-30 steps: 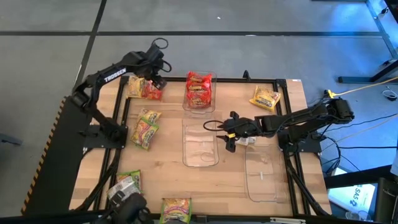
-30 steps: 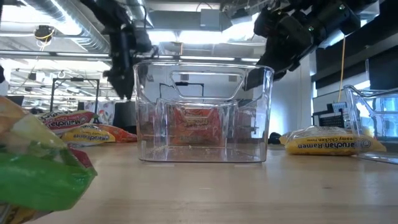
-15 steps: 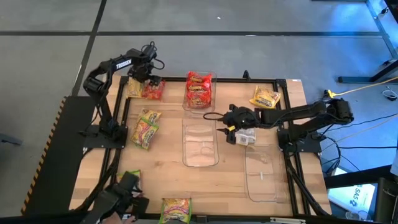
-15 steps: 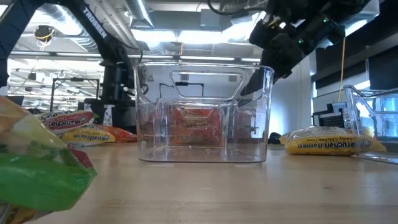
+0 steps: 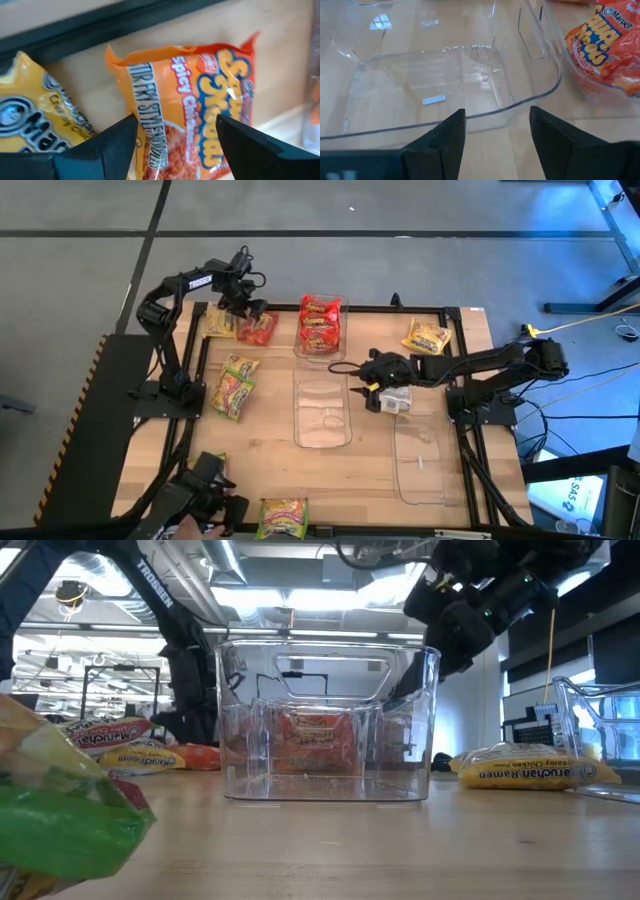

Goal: Sort Maruchan noodles
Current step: Put the orange noodle pack into the top transparent bin

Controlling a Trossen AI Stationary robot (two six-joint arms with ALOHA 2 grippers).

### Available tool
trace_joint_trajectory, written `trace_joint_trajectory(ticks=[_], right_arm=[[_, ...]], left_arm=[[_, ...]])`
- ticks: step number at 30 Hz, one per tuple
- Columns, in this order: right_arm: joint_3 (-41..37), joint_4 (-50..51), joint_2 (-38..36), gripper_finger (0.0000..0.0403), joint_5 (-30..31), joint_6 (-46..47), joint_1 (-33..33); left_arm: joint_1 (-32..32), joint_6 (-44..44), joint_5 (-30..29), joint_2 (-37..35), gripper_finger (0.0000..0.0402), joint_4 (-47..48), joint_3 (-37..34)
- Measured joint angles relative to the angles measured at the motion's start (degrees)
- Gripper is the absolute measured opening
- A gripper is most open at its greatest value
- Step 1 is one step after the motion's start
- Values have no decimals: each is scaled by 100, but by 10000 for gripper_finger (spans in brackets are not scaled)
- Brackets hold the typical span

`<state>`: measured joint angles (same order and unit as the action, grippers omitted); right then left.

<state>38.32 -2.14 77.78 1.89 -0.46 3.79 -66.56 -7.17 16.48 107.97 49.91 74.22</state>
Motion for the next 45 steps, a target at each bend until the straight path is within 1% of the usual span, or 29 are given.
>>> trace_joint_trajectory(ticks=[3, 6, 10, 13, 19, 22, 26, 32, 35, 40, 45], right_arm=[[-150, -142, 0, 193, 0, 4, 0], [-198, -165, 0, 193, 0, 10, 0], [-201, -184, 0, 193, 0, -17, -2], [-201, -244, 0, 193, 0, -131, -2], [-201, -492, 0, 193, 0, -287, -2], [-201, -562, 0, 193, 0, -294, -2], [-201, -730, 0, 193, -18, -293, -2], [-201, -865, -1, 193, -258, -294, -2], [-201, -863, -1, 193, -256, -292, -7], [-201, -859, -2, 193, -256, -303, -7], [-201, -854, -1, 193, -256, -281, -7]], left_arm=[[39, -17, -64, 132, 254, 45, 0], [138, -123, 112, 277, 246, 104, 8], [233, -160, -8, 289, 229, 125, 11], [257, -169, 18, 290, 204, 141, 11], [359, -151, 89, 291, 140, 127, 15], [397, -307, 161, 294, 112, 136, 13], [476, -319, 207, 294, 82, 144, 9], [648, -180, 148, 196, 45, 131, -2], [795, -137, -80, 30, 34, 160, -13], [1053, -103, -378, -364, 32, 156, -13], [1352, -109, -670, -973, 32, 339, -13]])
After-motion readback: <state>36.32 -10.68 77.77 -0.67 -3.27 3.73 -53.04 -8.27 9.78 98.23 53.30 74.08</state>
